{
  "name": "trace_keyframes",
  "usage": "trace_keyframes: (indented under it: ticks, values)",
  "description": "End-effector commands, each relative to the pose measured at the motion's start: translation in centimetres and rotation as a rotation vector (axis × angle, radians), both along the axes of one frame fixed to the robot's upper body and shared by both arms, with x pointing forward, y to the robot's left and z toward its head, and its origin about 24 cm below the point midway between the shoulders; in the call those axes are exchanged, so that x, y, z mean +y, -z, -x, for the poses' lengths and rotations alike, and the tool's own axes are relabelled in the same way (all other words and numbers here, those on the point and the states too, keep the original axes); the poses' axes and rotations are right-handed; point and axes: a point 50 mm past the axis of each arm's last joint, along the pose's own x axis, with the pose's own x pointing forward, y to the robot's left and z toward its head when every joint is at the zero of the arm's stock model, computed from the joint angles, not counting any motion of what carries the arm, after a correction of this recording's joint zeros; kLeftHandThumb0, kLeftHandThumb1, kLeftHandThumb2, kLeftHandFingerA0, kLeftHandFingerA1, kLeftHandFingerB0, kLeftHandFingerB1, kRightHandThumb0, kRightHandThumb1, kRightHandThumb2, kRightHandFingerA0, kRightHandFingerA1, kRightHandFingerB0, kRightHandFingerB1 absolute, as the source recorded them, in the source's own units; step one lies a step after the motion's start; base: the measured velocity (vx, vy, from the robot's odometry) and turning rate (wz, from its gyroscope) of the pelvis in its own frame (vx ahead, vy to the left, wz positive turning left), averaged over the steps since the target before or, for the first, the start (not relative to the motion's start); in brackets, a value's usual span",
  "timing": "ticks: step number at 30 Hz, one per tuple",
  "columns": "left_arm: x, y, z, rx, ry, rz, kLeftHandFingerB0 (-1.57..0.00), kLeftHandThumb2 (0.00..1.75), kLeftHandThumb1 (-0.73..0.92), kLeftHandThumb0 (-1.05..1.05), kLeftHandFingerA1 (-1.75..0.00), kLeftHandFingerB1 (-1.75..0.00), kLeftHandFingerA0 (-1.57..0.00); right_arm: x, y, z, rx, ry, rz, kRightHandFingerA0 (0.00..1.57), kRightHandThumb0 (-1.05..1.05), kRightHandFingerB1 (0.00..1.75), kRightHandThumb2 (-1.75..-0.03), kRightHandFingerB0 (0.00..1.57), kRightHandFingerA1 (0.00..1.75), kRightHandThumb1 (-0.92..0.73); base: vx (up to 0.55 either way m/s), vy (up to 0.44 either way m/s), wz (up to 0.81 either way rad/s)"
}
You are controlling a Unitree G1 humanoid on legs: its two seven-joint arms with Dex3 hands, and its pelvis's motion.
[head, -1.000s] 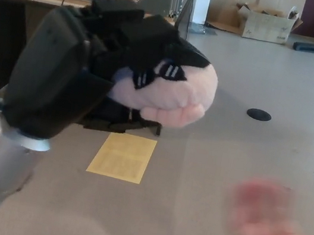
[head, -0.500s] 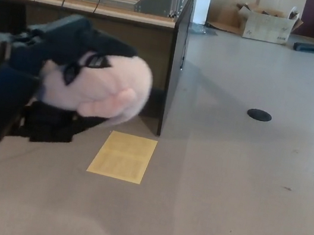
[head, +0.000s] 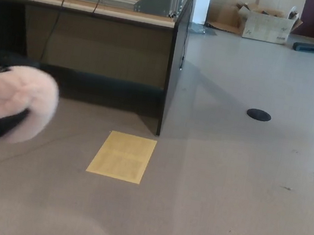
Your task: The robot extends its left hand to pick up an emotional support dumpling from the palm of a person and brings its hand down by its side. Then it extends its arm again to hand the dumpling back to the person.
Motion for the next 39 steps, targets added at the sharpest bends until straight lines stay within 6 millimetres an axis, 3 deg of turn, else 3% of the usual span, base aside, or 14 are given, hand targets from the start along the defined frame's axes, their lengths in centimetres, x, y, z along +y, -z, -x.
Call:
trace_keyframes:
  ticks: [1, 4, 5, 10, 11, 12, 13, 15, 22, 23, 24, 25, 37, 39]
  values:
    - [10.5, 18.0, 4.6, 0.525, 0.362, 1.499, -0.76, 0.67, 0.79, -0.37, -1.42, -0.97, -1.13, -1.0, 0.0, 0.2, 0.002, 0.052, -0.005, 0.79, -0.43, 0.36, -0.60, 0.48, 0.47, -0.65, 0.00, 0.000, 0.00]
    - [10.8, 18.3, 4.7, 0.531, 0.320, 1.533, -0.71, 0.67, 0.79, -0.38, -1.45, -0.80, -1.12, -1.0, -0.1, 0.1, -0.001, 0.059, -0.025, 0.77, -0.41, 0.36, -0.59, 0.47, 0.48, -0.63, 0.00, 0.000, 0.00]
    - [10.8, 18.5, 4.8, 0.534, 0.306, 1.545, -0.56, 0.69, 0.85, -0.40, -1.58, -0.62, -1.05, -1.0, -0.1, 0.1, -0.004, 0.062, -0.027, 0.79, -0.42, 0.36, -0.59, 0.47, 0.48, -0.63, 0.00, 0.000, 0.00]
    - [11.0, 18.7, 5.0, 0.539, 0.302, 1.563, -0.56, 0.69, 0.85, -0.40, -1.58, -0.62, -1.05, -1.0, -0.1, 0.0, -0.007, 0.065, -0.027, 0.79, -0.42, 0.36, -0.59, 0.47, 0.48, -0.63, 0.00, 0.000, 0.00]
    - [10.9, 19.1, 5.1, 0.591, 0.299, 1.542, -0.54, 1.14, 0.77, -0.36, -1.35, -0.75, -1.25, -1.0, -0.1, 0.0, -0.004, 0.065, -0.026, 0.79, -0.42, 0.36, -0.59, 0.47, 0.48, -0.63, 0.00, 0.000, 0.00]
    - [10.9, 19.3, 5.2, 0.613, 0.300, 1.534, -0.54, 1.14, 0.77, -0.36, -1.35, -0.75, -1.25, -0.9, -0.1, 0.0, -0.003, 0.065, -0.026, 0.79, -0.42, 0.36, -0.59, 0.47, 0.48, -0.63, 0.00, 0.000, 0.00]
    - [10.9, 19.6, 5.3, 0.613, 0.303, 1.546, -0.54, 0.74, 0.92, -0.43, -1.69, -0.80, -0.92, -1.0, -0.1, 0.0, -0.004, 0.063, -0.018, 0.79, -0.44, 0.36, -0.59, 0.47, 0.48, -0.63, 0.00, 0.000, 0.00]
    - [10.8, 20.3, 5.5, 0.619, 0.308, 1.569, -0.56, 0.73, 0.92, -0.44, -1.68, -0.69, -0.92, -1.0, -0.1, 0.1, -0.004, 0.060, -0.012, 0.78, -0.44, 0.36, -0.59, 0.47, 0.49, -0.63, 0.00, 0.000, 0.00]
    - [10.7, 21.5, 5.8, 0.653, 0.294, 1.566, -0.54, 0.73, 0.92, -0.40, -1.69, -0.71, -0.90, -0.9, 0.0, 0.2, -0.002, 0.053, -0.013, 0.78, -0.41, 0.35, -0.59, 0.46, 0.48, -0.64, 0.00, 0.000, 0.00]
    - [10.6, 21.5, 5.6, 0.661, 0.296, 1.565, -0.59, 1.13, 0.78, -0.35, -1.33, -0.77, -1.21, -1.0, -0.1, 0.1, -0.003, 0.056, -0.019, 0.77, -0.45, 0.36, -0.59, 0.46, 0.48, -0.62, 0.00, 0.000, 0.00]
    - [10.6, 21.5, 5.5, 0.667, 0.297, 1.564, -0.59, 1.13, 0.78, -0.35, -1.33, -0.77, -1.21, -1.0, -0.1, 0.0, -0.004, 0.058, -0.023, 0.77, -0.45, 0.36, -0.59, 0.46, 0.48, -0.62, 0.00, 0.000, 0.00]
    - [10.6, 21.6, 5.5, 0.671, 0.295, 1.565, -0.58, 0.73, 0.90, -0.40, -1.66, -0.72, -0.91, -1.0, -0.2, 0.0, -0.005, 0.059, -0.021, 0.78, -0.45, 0.36, -0.59, 0.46, 0.48, -0.63, 0.00, 0.000, 0.00]
    - [10.9, 21.0, 5.1, 0.673, 0.309, 1.576, -0.54, 0.70, 0.92, -0.38, -1.74, -0.71, -0.86, -1.0, -0.2, 0.0, -0.005, 0.062, -0.026, 0.79, -0.42, 0.36, -0.59, 0.47, 0.48, -0.63, 0.00, 0.000, 0.00]
    - [10.9, 19.1, 3.7, 0.658, 0.353, 1.569, -0.51, 0.66, 0.88, -0.37, -1.75, -0.75, -0.87, -1.1, -0.2, 0.0, -0.012, 0.066, -0.032, 0.78, -0.43, 0.36, -0.59, 0.47, 0.49, -0.62, 0.00, 0.000, 0.00]
